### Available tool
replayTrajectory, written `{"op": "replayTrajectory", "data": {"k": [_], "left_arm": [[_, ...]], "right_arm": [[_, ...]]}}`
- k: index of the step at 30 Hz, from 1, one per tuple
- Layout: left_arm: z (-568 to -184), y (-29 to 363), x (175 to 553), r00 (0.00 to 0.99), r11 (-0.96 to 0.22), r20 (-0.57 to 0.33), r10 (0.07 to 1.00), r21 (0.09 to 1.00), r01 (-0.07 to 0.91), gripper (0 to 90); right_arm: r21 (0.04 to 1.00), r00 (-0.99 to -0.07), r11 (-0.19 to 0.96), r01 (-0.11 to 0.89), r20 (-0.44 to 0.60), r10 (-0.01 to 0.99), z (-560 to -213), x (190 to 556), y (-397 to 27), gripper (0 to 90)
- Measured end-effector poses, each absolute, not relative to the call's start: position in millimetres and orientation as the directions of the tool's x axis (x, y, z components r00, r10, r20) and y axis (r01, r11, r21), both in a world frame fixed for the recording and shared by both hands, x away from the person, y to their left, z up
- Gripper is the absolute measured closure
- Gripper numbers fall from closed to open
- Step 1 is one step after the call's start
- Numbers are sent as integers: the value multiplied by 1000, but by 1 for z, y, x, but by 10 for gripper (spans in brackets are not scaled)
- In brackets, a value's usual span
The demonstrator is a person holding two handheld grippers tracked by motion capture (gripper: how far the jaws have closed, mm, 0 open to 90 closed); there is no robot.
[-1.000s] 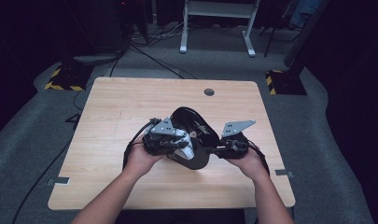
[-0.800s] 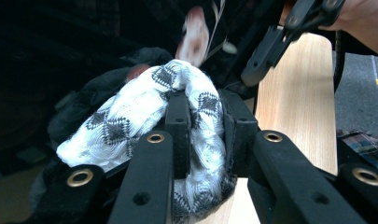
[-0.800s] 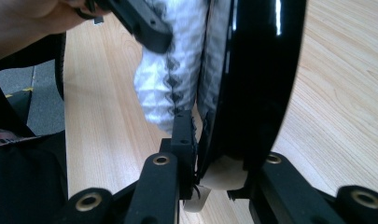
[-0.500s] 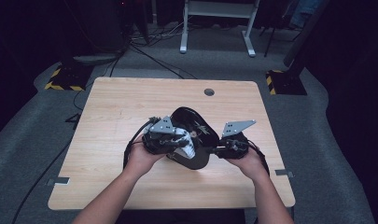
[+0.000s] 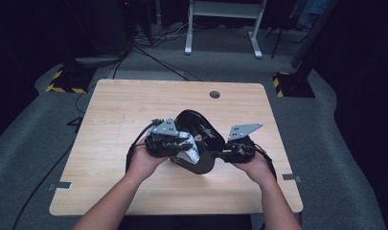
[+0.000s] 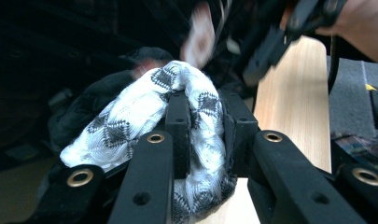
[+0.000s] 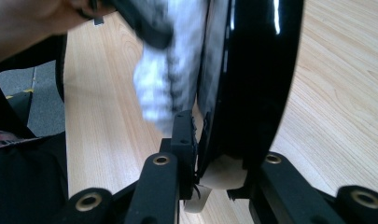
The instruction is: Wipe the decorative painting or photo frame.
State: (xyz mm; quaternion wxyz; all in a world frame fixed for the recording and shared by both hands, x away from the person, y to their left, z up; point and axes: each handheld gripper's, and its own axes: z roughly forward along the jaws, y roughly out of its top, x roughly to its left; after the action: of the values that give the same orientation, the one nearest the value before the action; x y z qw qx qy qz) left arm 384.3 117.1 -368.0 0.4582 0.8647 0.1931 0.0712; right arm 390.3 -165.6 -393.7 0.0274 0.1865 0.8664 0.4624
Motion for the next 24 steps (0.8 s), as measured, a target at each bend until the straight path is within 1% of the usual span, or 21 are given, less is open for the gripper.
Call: {"op": "replayTrajectory", "data": {"k": [3,11,16,18,24], "left_arm": [[-371,119,384,915,-498,-55,400,825,268,761],[-399,120,383,912,-508,-104,396,803,312,762],[-392,121,384,914,-520,-87,396,799,301,761],[-378,124,386,912,-502,-73,403,816,288,761],[-361,126,388,909,-495,-47,415,826,269,761]], "right_arm": [[812,-930,502,296,125,346,-394,391,-165,777],[811,-929,504,297,121,351,-393,390,-165,775],[811,-929,505,296,121,350,-393,390,-164,775],[812,-930,504,295,121,348,-394,390,-165,775],[812,-930,504,294,122,347,-394,391,-165,776]]}}
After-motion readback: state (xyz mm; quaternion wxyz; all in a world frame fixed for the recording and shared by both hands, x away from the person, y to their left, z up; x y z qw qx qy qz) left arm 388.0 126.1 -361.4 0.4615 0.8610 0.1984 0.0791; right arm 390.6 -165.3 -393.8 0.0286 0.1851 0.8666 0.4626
